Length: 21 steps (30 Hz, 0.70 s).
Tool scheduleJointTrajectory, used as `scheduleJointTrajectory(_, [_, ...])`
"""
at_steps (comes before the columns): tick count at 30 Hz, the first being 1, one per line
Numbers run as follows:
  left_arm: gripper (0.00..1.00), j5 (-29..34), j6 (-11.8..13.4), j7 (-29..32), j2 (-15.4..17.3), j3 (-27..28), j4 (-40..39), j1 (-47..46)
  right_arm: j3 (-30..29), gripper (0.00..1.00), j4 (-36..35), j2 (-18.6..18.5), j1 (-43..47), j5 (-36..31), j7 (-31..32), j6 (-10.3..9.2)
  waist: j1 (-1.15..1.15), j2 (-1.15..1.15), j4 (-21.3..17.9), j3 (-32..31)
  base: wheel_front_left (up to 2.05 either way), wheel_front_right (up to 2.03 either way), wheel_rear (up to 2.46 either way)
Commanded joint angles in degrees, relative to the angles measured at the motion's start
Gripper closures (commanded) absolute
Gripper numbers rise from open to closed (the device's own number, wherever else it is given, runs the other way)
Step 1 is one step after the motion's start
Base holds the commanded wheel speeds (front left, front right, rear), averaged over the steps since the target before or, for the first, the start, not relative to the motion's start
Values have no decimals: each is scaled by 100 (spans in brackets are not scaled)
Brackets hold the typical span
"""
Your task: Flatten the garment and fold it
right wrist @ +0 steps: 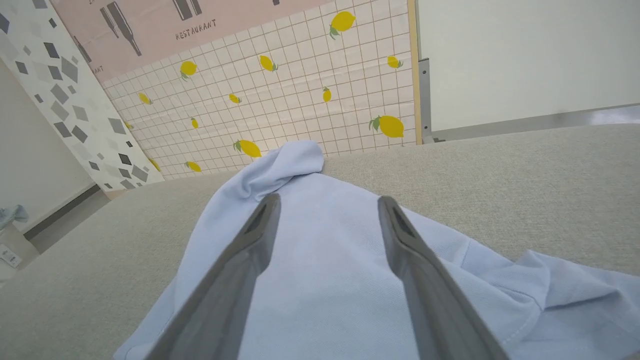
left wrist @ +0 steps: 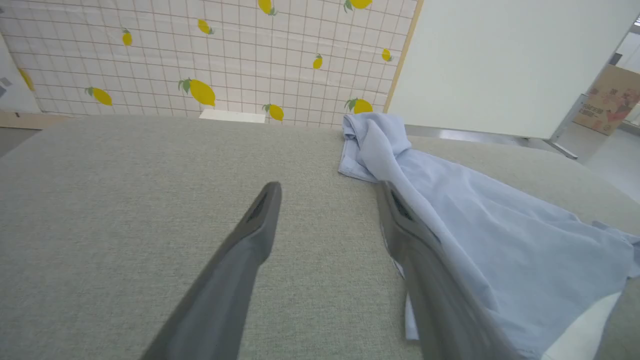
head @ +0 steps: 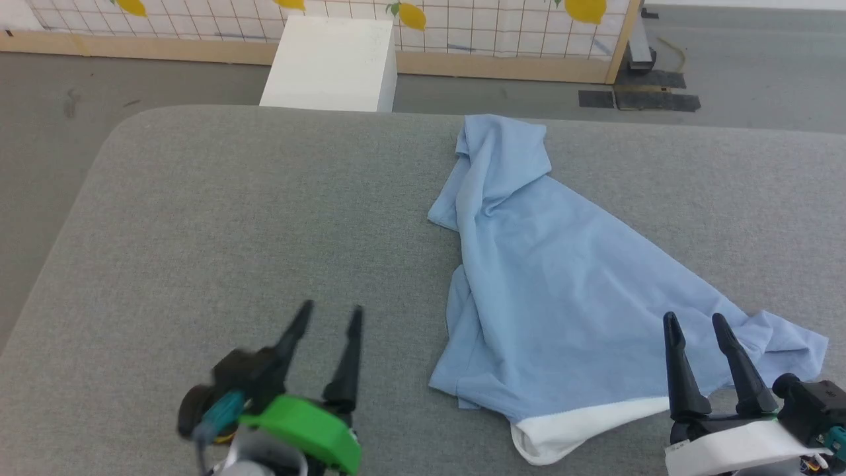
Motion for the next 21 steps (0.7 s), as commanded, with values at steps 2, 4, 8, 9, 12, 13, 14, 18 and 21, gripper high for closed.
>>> scheduleJointTrajectory(2, [0,-48,-250,535,106,-216,125,-386,38,0,-31,4,70,14,14,-9,0,0,-28,20,0,0,0])
scheduleJointTrajectory(4, [0,-178,-390,1019,93,-371,230,-592,76,0,-33,4,75,27,17,-9,0,0,-70,66,0,0,0])
scheduleJointTrajectory(8, [0,-410,-615,1777,-9,-636,552,-957,87,0,-19,4,62,40,12,-9,0,0,-177,193,0,0,0])
scheduleJointTrajectory(9, [0,-477,-668,1974,-62,-719,673,-1033,85,0,-16,4,57,41,12,-9,0,0,-206,232,0,0,0])
scheduleJointTrajectory(12, [0,-667,-804,2408,-223,-901,967,-1206,84,0,-34,4,16,34,9,-9,0,0,-289,363,0,0,0])
scheduleJointTrajectory(13, [0,-727,-845,2529,-285,-952,1087,-1271,78,0,-39,4,-8,33,6,-9,0,0,-317,412,0,0,0])
scheduleJointTrajectory(14, [0,-715,-874,2617,-302,-1010,1186,-1335,75,0,-44,4,-30,31,4,-9,0,0,-341,456,0,0,0])
scheduleJointTrajectory(18, [0,-610,-953,2855,-364,-1208,1640,-1600,74,0,-58,4,-142,34,-13,-9,0,0,-445,659,0,0,0])
scheduleJointTrajectory(21, [0,-488,-967,2960,-373,-1320,2043,-1777,92,0,-54,4,-222,46,-37,-9,0,0,-518,791,0,0,0])
